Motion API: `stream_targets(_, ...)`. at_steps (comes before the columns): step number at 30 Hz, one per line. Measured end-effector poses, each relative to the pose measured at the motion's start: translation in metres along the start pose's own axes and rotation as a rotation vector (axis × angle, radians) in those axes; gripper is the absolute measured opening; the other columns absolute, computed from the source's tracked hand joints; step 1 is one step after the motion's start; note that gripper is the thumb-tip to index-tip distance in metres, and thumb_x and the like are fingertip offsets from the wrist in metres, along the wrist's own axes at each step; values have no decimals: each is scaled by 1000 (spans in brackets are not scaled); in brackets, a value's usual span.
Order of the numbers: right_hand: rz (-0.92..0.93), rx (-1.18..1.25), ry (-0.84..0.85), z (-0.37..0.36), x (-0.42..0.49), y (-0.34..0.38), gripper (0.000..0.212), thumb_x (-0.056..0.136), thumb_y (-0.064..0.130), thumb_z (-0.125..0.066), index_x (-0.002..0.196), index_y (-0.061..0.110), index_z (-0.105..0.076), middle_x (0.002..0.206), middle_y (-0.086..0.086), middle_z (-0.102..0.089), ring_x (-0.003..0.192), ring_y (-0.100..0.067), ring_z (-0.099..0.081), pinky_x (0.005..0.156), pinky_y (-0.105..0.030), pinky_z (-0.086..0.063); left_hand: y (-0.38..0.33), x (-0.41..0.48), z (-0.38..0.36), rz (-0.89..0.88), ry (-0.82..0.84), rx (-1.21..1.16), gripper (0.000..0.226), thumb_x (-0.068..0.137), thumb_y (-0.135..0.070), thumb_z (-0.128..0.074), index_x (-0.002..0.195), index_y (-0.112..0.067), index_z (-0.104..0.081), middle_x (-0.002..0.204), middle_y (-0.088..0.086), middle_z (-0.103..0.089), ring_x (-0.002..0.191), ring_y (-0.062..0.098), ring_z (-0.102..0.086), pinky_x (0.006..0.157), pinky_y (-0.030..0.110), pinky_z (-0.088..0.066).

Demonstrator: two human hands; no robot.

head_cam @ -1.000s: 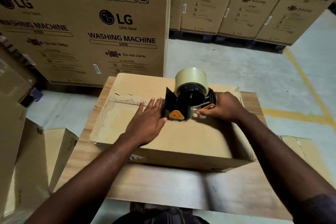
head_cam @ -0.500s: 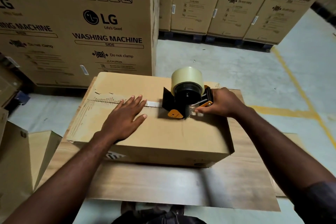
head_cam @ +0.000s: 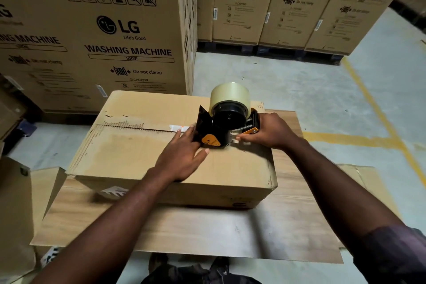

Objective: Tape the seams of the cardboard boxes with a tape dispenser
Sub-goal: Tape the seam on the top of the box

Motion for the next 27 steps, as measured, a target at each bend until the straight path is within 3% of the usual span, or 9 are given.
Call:
stream_targets(3,5,16,6,8,-6,-4,64,63,83,-67,102,33,-71,85,14,-72,82,-8,-65,69,-34,-56,9,0,-5,-16,3,21,56,102,-54,-28,149,-28,-45,167,-8,-12,154,8,-4,126,36,-3)
stream_targets(5,-8,56,8,17,-15,-17,51,67,75,-76,100,36,-70,85,19,-71,84,0,-65,69,-31,-53,10,1,-7,-2,17,23,62,103,-55,-27,159,-31,-21,167,-13,-8,153,4,-2,125,33,-2)
stream_targets(6,-12,91,4,22,-22,-28,44,68,69,-79,99,39,-69,85,22,-71,85,4,-65,71,-30,-52,9,2,-8,8,19,18,62,103,-55,-28,160,-32,-18,166,-15,-7,153,3,-2,125,32,-2)
stream_targets(11,-55,207,-32,26,-47,-66,29,74,49,-86,97,38,-73,88,20,-75,86,4,-69,81,-37,-59,-1,2,-10,100,-45,8,59,104,-48,-35,158,-29,-24,166,-12,-16,153,7,-9,125,36,-6)
stream_targets(15,-85,343,-68,14,-51,-72,29,76,38,-87,99,27,-74,90,11,-77,88,-3,-71,84,-43,-59,-44,15,-24,154,21,119,63,105,-48,-22,161,-21,-9,168,4,-1,155,21,3,123,49,8)
stream_targets(17,-110,402,-73,8,-55,-76,29,76,37,-89,99,27,-74,89,10,-76,87,-3,-71,82,-40,-59,-69,25,-31,43,50,104,62,105,-48,-20,160,-19,-13,168,3,0,155,20,5,124,48,8)
stream_targets(21,-119,457,-99,-1,-61,-77,31,75,37,-89,100,27,-74,90,10,-76,87,-3,-70,79,-31,-57,-87,31,-32,-69,55,41,55,105,-49,-24,152,-24,-40,168,-3,-6,155,17,1,126,41,2)
stream_targets(25,-150,470,-119,8,-66,-83,38,72,47,-89,101,26,-76,91,11,-77,88,-2,-71,77,-28,-56,-78,28,-34,-58,22,6,61,103,-58,-23,158,-31,-22,167,-11,-6,154,10,-2,126,37,-4)
stream_targets(27,-195,490,-135,16,-75,-94,32,74,43,-89,97,25,-75,82,11,-75,76,2,-69,64,-20,-52,-77,28,-36,-43,22,-3,63,102,-59,-24,159,-33,-16,166,-14,-6,154,8,-2,126,37,-6)
Point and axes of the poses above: each hand's wrist, its own x-axis towards the middle knuckle, its own z-axis out of the back of the hand, y = z × x, the point moved 1 cm from there along x, towards the middle knuckle
